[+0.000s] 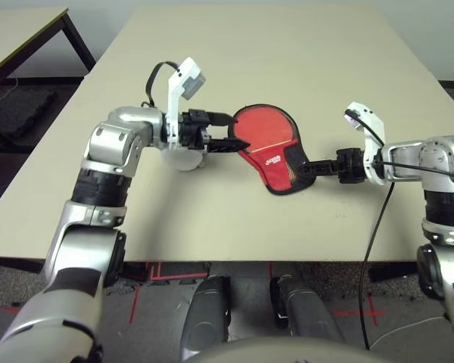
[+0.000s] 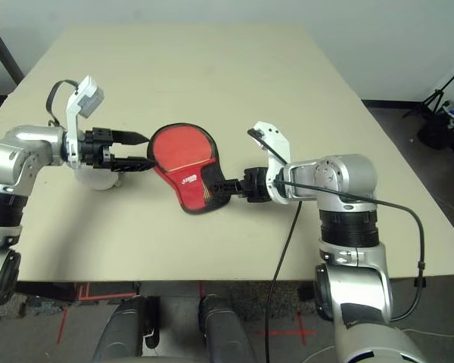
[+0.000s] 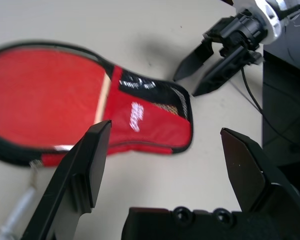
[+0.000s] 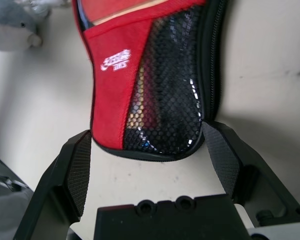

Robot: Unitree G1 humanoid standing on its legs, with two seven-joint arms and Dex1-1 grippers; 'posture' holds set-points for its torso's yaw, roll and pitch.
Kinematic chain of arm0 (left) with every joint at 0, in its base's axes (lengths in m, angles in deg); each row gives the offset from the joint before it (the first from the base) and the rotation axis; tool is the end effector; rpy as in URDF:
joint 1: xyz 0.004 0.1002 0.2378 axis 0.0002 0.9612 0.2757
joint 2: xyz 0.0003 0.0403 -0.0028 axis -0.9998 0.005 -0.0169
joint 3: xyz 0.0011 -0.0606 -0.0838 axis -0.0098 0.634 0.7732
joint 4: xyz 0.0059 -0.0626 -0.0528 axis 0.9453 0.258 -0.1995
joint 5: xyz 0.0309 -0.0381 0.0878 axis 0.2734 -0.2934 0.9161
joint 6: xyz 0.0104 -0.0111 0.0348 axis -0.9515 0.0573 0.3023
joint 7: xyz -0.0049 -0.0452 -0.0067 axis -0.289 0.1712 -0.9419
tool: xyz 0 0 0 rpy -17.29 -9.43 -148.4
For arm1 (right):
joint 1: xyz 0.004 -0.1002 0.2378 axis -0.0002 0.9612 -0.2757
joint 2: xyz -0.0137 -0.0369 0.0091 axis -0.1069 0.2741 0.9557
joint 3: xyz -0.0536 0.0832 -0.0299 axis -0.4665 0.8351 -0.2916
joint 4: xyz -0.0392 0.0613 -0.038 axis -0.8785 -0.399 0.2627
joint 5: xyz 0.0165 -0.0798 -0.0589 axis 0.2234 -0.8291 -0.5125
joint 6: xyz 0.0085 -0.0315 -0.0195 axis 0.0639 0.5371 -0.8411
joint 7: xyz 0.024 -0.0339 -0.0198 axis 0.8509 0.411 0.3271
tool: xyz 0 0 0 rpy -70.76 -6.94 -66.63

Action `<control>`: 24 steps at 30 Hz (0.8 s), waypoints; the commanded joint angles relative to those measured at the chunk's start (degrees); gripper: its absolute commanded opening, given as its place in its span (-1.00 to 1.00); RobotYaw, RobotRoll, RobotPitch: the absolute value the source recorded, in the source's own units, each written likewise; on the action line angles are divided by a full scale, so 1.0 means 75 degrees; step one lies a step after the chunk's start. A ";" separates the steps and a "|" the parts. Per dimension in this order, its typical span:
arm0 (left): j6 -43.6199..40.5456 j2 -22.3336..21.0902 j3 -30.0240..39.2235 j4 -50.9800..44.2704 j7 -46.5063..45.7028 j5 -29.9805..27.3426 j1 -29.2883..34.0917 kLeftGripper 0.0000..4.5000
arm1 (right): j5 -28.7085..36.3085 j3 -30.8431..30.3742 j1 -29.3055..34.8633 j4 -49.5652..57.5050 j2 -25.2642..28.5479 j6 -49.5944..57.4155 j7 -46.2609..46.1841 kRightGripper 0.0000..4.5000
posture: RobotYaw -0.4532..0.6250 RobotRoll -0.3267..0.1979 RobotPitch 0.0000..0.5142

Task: Store the ping-pong paddle in its case and zip it.

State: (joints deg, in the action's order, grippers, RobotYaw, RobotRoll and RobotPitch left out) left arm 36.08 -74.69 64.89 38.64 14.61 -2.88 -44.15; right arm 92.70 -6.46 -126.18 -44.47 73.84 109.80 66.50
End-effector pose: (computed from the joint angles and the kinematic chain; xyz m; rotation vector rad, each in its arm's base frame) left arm 0.3082 0.2107 0.2146 0.1319 0.3332 -1.2349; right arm 0.2841 -0.2097 0.1819 0.2727 0.8672 0.6792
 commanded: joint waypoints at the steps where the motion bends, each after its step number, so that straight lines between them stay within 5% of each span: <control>1: -0.0236 -0.0058 0.0003 -0.0296 -0.0087 -0.0230 0.0245 1.00 | 0.0191 0.0162 0.0009 -0.0297 -0.0196 0.0168 -0.0239 0.99 | -0.14 0.25 -0.52; 14: -0.0218 0.0029 -0.0154 -0.0499 -0.0347 -0.0394 0.0505 1.00 | 0.0083 0.0523 0.0042 -0.1087 -0.0956 0.0167 -0.0913 0.99 | -0.15 0.25 -0.48; 24: -0.0113 -0.0021 -0.0226 -0.0472 -0.0383 -0.0356 0.0517 1.00 | 0.0369 0.0884 -0.0561 -0.0749 0.0076 0.0168 -0.0914 0.99 | -0.18 0.25 -0.49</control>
State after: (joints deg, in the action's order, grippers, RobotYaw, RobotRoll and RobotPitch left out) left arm 34.87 -74.56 64.13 35.92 11.96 -5.49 -40.75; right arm 94.50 -0.51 -130.29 -50.85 73.79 109.84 60.25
